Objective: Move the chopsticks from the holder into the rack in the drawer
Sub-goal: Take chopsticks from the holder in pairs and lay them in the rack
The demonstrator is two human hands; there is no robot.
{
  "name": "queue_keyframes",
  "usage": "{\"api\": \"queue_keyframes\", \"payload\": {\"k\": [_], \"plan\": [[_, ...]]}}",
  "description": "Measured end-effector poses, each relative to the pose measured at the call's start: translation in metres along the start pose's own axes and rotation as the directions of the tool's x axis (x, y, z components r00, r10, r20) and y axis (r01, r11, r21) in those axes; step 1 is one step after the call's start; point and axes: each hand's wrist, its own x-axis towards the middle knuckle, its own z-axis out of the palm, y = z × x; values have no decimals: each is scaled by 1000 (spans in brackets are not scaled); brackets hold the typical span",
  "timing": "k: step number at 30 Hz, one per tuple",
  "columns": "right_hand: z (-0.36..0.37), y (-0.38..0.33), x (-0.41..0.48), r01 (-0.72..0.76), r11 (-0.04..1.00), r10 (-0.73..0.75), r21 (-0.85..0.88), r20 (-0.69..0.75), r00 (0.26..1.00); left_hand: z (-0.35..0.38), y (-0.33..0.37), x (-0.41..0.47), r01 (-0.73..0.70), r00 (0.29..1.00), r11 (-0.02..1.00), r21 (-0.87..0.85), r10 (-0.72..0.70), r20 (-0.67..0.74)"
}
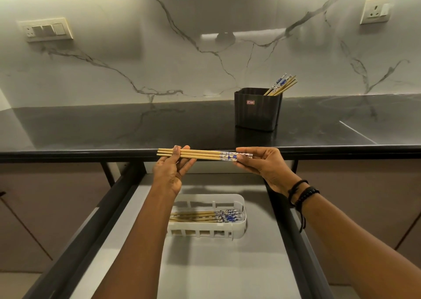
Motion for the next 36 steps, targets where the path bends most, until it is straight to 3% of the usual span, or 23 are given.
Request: {"api": "queue_keyframes", "payload": {"k": [8, 13, 16, 19, 23, 27, 32, 36], "plan": [[-3, 6, 4, -57, 998, 56, -40, -19, 998, -7, 4, 3, 70, 997, 994, 86, -66, -50], [-8, 10, 5, -122, 990, 119, -74, -47, 992, -15, 6, 6, 46, 981, 964, 262, 7, -196], [-12, 14, 6, -178, 978, 173, -106, -59, 983, -23, 4, 11, 5, 927, 808, 590, 217, -305], [-14, 16, 6, -245, 945, 240, -217, -48, 969, -36, 3, 18, 29, 899, 650, 760, 315, -303], [-13, 24, 4, -327, 878, 347, -350, -4, 938, -54, 2, 23, 223, 923, 385, 895, 212, -321], [-7, 42, 3, -411, 847, 424, -338, -36, 905, -66, -9, 22, 341, 932, 213, 915, 49, -359], [-4, 66, 1, -472, 803, 456, -364, -134, 880, -72, -19, 20, 405, 914, 127, 906, -24, -405], [2, 71, 2, -316, 689, 373, -652, -54, 926, -77, -23, 22, 392, 919, 118, 912, -6, -394]]}}
